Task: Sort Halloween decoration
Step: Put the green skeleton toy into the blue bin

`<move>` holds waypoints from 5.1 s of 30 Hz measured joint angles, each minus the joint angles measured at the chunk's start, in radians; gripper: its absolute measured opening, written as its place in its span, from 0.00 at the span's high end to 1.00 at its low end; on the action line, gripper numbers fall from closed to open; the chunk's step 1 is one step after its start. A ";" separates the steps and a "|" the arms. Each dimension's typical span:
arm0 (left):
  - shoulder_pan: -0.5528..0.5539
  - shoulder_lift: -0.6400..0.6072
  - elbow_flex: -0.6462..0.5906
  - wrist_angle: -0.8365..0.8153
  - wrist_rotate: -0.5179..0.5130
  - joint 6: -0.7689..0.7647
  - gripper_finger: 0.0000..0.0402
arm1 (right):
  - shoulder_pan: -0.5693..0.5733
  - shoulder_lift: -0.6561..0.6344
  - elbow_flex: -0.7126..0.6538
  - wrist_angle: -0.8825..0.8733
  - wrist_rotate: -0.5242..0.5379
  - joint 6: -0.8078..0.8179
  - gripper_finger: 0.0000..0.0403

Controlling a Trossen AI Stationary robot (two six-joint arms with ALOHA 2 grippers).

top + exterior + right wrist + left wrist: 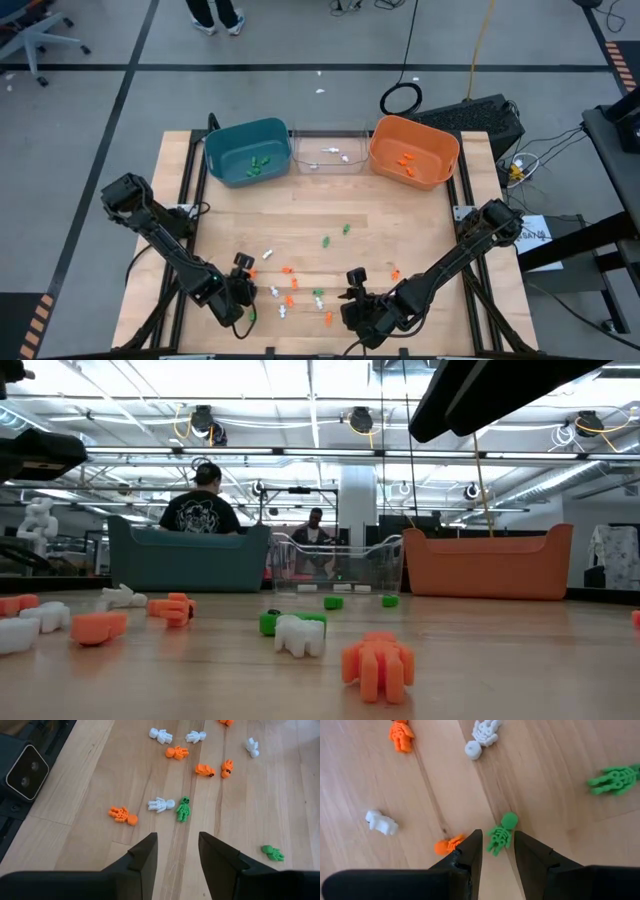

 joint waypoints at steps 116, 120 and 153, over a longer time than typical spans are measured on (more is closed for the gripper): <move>0.032 0.095 0.362 0.508 -0.982 1.094 0.94 | 0.020 0.000 0.000 0.027 -0.024 0.083 0.68; 0.051 0.095 0.362 0.578 -0.982 0.881 0.94 | 0.020 0.000 0.000 0.027 -0.024 0.108 0.68; 0.262 -0.155 0.363 0.337 -0.699 0.235 0.94 | 0.078 0.051 0.000 -0.015 0.265 0.078 0.68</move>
